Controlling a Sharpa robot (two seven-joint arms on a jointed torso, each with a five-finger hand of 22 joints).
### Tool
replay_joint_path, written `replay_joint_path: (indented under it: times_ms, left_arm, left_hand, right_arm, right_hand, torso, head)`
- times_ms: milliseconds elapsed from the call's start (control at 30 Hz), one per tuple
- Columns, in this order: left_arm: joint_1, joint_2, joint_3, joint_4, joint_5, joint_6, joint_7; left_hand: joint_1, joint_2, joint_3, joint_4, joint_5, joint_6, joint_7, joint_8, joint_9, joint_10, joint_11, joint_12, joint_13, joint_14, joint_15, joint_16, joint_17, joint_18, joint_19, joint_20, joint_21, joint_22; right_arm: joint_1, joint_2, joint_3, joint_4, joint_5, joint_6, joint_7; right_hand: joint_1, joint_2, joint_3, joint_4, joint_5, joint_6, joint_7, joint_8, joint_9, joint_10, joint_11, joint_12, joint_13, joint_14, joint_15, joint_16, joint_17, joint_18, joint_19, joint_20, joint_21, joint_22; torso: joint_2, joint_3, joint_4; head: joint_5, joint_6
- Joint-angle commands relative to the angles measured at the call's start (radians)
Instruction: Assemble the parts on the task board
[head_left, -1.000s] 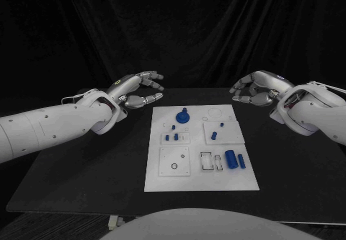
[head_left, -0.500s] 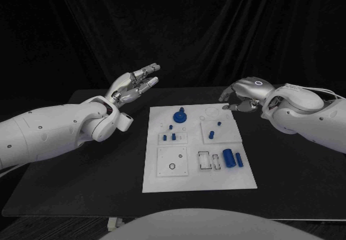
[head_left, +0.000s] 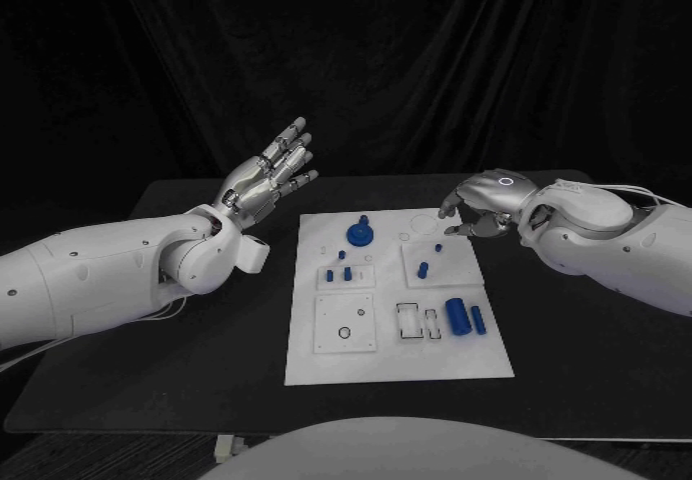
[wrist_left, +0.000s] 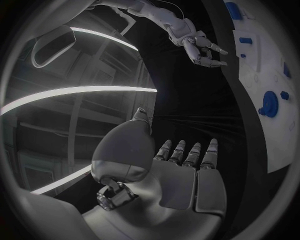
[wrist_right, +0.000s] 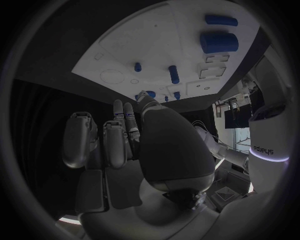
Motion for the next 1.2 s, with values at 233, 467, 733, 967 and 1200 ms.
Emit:
replay_joint_path:
  times_ms: [233,467,733,967,1200]
  left_arm:
    - [-0.007,-0.007,0.001,0.018,0.048,0.052,0.152]
    - [-0.008,-0.008,0.001,0.020,0.048,0.054,0.140]
    - [-0.009,-0.007,0.001,0.018,0.048,0.057,0.135]
    - [-0.010,-0.006,0.001,0.010,0.048,0.065,0.134]
    - [-0.011,-0.007,0.001,0.003,0.048,0.077,0.128]
  left_hand:
    - [0.017,0.005,0.003,0.000,0.014,-0.002,-0.017,-0.002,-0.001,-0.006,-0.025,-0.010,-0.002,0.002,-0.004,-0.004,-0.001,0.008,-0.001,-0.005,-0.004,-0.003]
    - [0.063,0.024,0.006,-0.001,0.059,0.006,0.004,0.000,0.001,-0.006,-0.010,-0.006,-0.002,0.002,0.012,-0.004,-0.001,0.008,0.001,0.004,-0.003,-0.001]
    - [0.168,0.033,0.007,-0.001,0.200,0.026,0.063,0.004,0.005,-0.006,0.039,0.003,0.000,0.002,0.028,-0.004,-0.001,0.008,0.006,0.018,-0.001,0.003]
    - [0.185,0.047,0.004,0.000,0.241,0.028,0.073,0.005,0.006,-0.004,0.050,0.013,0.001,0.002,0.032,-0.004,-0.001,0.008,0.007,0.020,0.000,0.005]
    - [0.223,0.054,0.004,-0.003,0.286,0.031,0.089,0.005,0.006,-0.003,0.070,0.028,0.003,0.002,0.044,-0.004,-0.001,0.006,0.011,0.026,0.002,0.012]
  right_arm:
    - [-0.020,0.015,0.001,-0.027,0.016,0.063,0.000]
    - [-0.040,0.030,0.001,-0.050,0.018,0.064,0.004]
    - [-0.060,0.048,0.001,-0.077,0.043,0.051,0.010]
    - [-0.076,0.066,0.001,-0.103,0.053,0.022,0.012]
    - [-0.083,0.083,0.001,-0.126,0.064,0.021,0.018]
  right_hand:
    - [-0.006,-0.003,-0.007,0.006,-0.024,0.011,0.010,-0.018,-0.006,0.018,0.002,-0.013,-0.014,0.047,-0.004,0.001,0.044,-0.015,0.002,-0.003,-0.002,0.180]
    - [0.000,0.002,-0.002,0.002,-0.013,0.013,0.000,-0.024,-0.008,0.028,0.002,-0.015,-0.020,0.043,-0.002,-0.007,0.032,-0.012,-0.005,-0.002,-0.017,0.176]
    - [0.023,0.004,0.013,-0.005,0.051,0.008,-0.005,-0.044,-0.014,0.046,0.005,-0.027,-0.038,0.040,0.008,-0.006,0.029,-0.011,-0.008,0.007,-0.021,0.175]
    - [0.037,0.002,0.022,-0.011,0.063,0.004,-0.013,-0.052,-0.017,0.047,0.008,-0.034,-0.046,0.030,0.007,-0.021,0.006,-0.005,-0.021,0.008,-0.052,0.167]
    - [0.042,0.002,0.031,-0.010,0.080,0.015,-0.009,-0.051,-0.015,0.063,0.005,-0.029,-0.049,0.033,0.005,-0.013,0.016,-0.007,-0.017,0.007,-0.039,0.171]
  torso:
    - [0.000,0.0000,-0.0024]
    - [-0.001,0.0005,-0.0031]
    - [0.000,0.0002,-0.0028]
    - [0.000,0.0004,-0.0029]
    - [0.000,-0.0001,-0.0026]
  head:
    - [-0.002,0.000]
    - [-0.003,0.000]
    - [-0.003,0.000]
    - [0.001,0.000]
    - [0.004,0.000]
